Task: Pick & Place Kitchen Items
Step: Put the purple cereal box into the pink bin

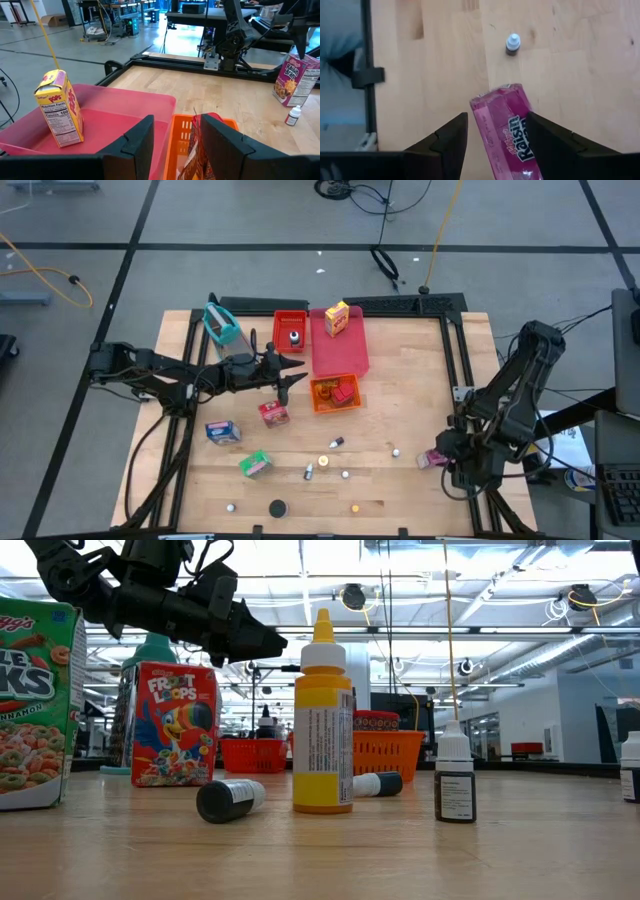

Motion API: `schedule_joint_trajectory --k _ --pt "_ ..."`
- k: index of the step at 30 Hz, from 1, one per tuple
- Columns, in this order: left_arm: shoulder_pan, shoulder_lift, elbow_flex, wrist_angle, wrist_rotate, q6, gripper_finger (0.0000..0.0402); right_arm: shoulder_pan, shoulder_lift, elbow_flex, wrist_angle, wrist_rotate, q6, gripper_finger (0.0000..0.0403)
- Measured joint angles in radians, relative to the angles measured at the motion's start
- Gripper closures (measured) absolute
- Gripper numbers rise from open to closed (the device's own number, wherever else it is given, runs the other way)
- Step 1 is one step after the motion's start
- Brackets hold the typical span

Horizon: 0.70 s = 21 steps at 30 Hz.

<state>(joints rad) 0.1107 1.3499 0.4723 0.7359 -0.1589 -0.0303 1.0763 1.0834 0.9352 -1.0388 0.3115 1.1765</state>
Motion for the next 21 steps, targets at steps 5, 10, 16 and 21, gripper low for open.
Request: schedule_joint_trajectory --k 5,10,16,21 --pt "0.0 0.0 0.0 0.0 0.0 0.0 0.0238 0.0 0.028 0.0 -0.027 0.007 -0.019 0.0208" --pt "0.0 0.0 0.0 0.0 0.0 0.0 0.0238 0.0 0.036 0.0 -0.02 0.009 -0.014 0.0208" --pt "0.0 0.0 0.0 0.0 0.0 0.0 0.0238 0.011 0.036 0.013 -0.034 0.031 -0.019 0.0208" --pt "0.0 0.0 0.0 0.0 0.0 0.0 0.0238 0.012 0.036 0.033 -0.051 0.055 -0.031 0.0208"
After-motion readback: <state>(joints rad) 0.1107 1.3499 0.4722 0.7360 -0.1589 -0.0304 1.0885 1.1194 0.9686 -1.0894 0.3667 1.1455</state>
